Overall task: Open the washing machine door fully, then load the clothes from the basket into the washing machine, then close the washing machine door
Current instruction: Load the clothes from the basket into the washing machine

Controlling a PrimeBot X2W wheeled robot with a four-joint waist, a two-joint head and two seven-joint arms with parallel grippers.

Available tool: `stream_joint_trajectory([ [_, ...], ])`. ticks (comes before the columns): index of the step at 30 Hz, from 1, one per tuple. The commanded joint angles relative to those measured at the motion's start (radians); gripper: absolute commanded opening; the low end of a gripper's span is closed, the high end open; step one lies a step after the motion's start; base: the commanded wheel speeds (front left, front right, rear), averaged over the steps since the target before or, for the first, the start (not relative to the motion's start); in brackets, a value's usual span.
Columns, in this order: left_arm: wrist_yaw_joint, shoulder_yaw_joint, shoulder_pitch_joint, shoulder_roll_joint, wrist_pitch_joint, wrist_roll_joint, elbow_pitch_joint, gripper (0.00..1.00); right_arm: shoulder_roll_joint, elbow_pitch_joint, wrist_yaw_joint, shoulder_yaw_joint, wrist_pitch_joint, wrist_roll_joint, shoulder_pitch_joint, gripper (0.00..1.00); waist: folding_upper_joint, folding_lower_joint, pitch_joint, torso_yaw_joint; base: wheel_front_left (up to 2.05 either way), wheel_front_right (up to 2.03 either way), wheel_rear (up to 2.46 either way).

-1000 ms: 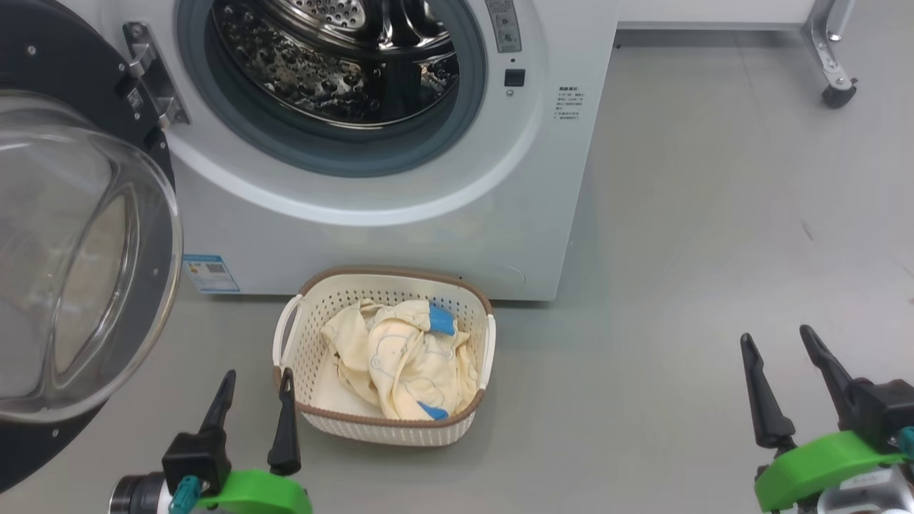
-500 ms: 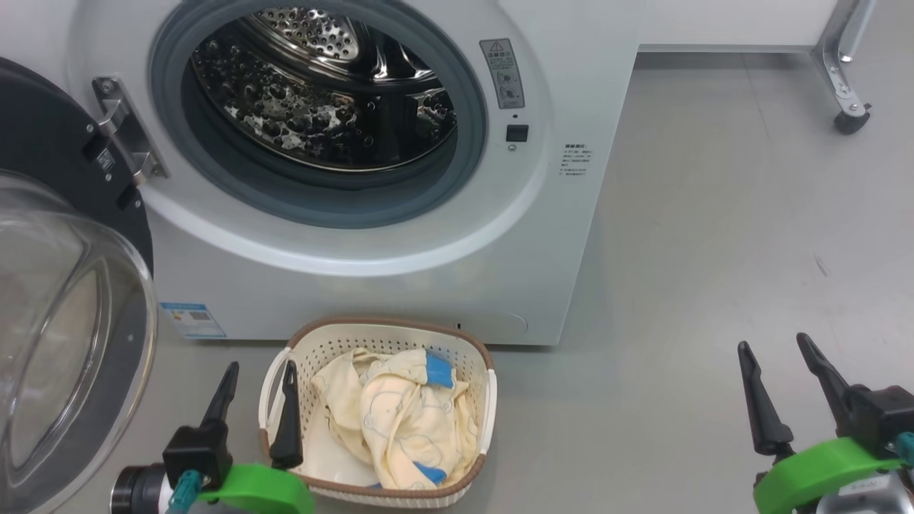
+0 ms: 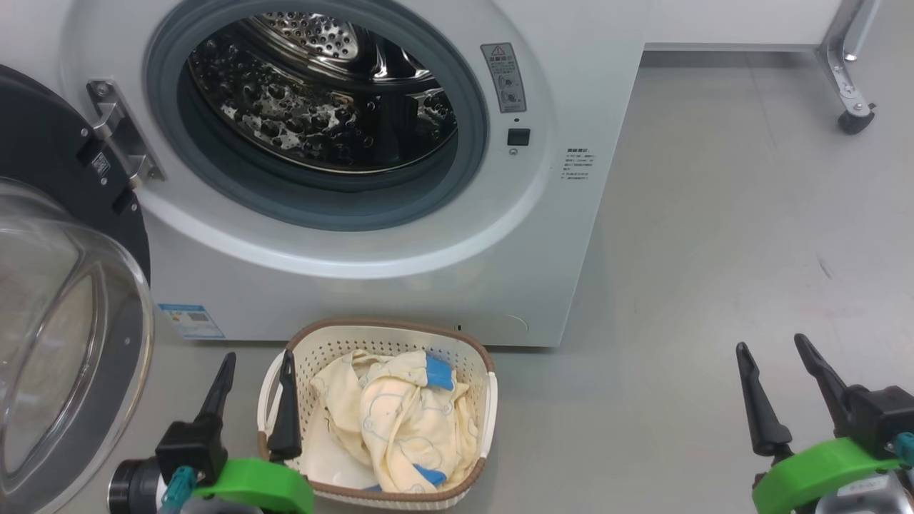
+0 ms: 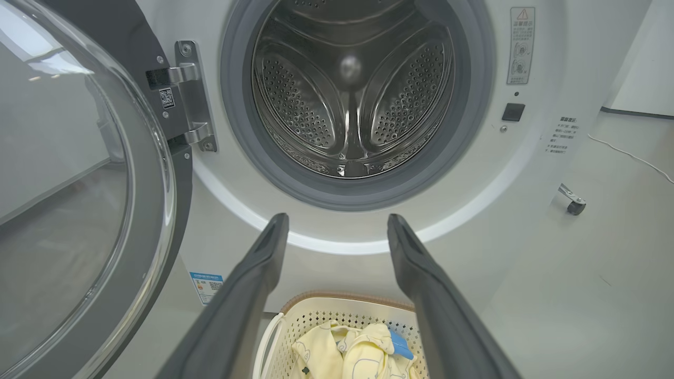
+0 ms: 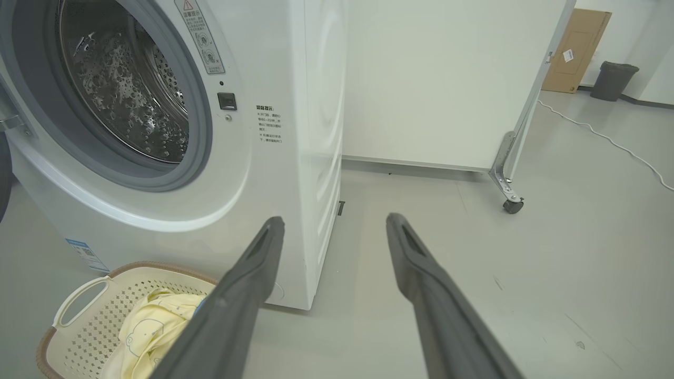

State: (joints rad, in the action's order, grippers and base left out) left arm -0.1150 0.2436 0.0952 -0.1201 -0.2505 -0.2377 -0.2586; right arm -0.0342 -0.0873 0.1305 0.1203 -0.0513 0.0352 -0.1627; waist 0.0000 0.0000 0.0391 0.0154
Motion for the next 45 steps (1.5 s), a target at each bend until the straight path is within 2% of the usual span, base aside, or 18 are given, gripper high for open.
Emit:
stream_joint_trajectory([
  [1,0.002,-0.042,0.035,-0.005,-0.011,0.008,0.038,1.00,-0.016,-0.029,0.000,-0.022,-0.004,0.006,0.035,1.00,0.0000,0.0000,0.002,0.001,0.00,0.00,0.00],
  [29,0.028,-0.043,0.072,0.014,-0.011,0.041,0.007,1.00,-0.016,-0.023,0.000,-0.029,-0.006,0.010,0.060,1.00,0.0000,0.0000,0.045,0.005,0.00,0.00,0.00],
  [37,0.075,-0.011,0.205,0.019,0.006,0.033,-0.193,1.00,-0.016,-0.047,0.000,-0.054,0.009,-0.009,0.111,1.00,0.0000,0.0000,0.145,-0.020,0.00,0.00,0.00],
  [45,0.165,0.001,0.387,0.029,0.046,-0.016,-0.525,1.00,-0.016,-0.071,0.000,-0.096,0.015,-0.022,0.195,1.00,0.0000,0.0000,0.291,-0.093,0.00,0.00,0.00],
])
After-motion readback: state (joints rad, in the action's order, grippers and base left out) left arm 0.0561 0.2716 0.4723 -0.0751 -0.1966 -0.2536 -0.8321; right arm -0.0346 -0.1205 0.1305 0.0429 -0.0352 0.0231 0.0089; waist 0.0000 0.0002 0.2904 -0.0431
